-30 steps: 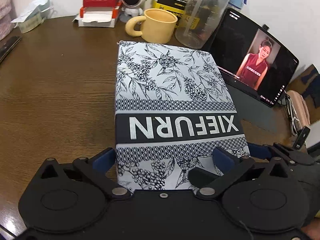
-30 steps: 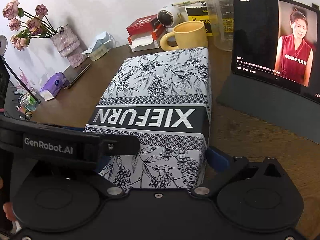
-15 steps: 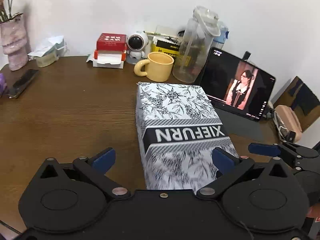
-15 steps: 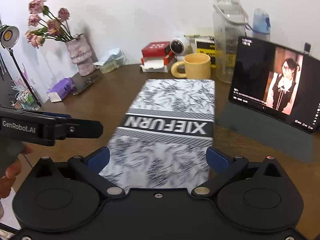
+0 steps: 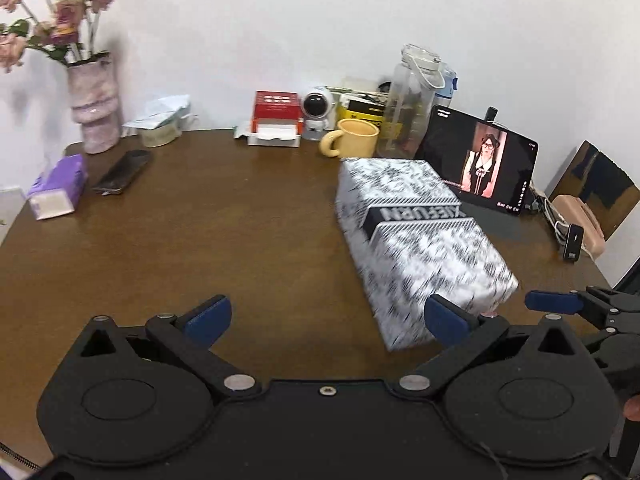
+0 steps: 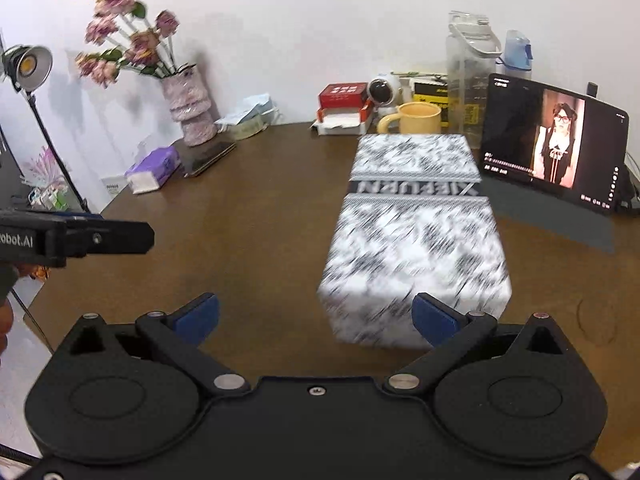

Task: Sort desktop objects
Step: 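Open both grippers and withdraw from the lidded box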

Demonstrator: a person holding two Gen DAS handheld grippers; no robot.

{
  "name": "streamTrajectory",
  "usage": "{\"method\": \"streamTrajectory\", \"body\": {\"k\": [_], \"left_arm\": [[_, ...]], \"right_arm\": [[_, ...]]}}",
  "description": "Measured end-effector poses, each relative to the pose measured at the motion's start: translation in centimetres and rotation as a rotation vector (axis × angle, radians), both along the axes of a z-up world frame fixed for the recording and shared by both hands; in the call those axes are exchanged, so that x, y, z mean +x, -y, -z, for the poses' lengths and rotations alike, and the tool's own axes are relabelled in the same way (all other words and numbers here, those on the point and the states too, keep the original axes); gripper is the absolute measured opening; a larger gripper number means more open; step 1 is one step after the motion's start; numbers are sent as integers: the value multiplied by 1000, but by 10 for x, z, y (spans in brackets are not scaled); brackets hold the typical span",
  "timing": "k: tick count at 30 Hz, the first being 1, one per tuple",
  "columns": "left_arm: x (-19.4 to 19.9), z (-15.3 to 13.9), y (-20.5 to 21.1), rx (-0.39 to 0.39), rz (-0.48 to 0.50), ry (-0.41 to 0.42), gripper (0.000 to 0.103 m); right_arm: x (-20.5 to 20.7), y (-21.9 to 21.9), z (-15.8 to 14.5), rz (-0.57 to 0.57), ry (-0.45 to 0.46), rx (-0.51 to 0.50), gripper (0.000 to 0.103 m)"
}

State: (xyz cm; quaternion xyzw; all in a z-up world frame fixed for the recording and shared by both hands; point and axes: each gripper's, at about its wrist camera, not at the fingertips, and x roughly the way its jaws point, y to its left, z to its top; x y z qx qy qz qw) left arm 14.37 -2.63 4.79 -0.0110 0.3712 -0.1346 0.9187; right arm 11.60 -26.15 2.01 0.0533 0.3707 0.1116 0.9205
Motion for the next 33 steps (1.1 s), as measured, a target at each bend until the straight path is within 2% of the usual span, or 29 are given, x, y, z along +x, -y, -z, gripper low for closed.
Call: {"method": "streamTrajectory", "body": {"k": [5, 17, 27, 33], "left_arm": [[-30, 0, -26, 39, -8, 16, 103], [-94, 14, -61, 30, -25, 30, 103], [-120, 23, -87, -12, -82, 26, 103], [-127, 25, -92, 13, -91, 32, 103]], "right_arm": [[-34, -26, 1, 26, 8, -22, 103], [-89, -64, 6, 45, 0, -64, 103], [-121, -83, 12, 55, -2, -87, 103], [-126, -91, 14, 54, -4, -88, 103]]}}
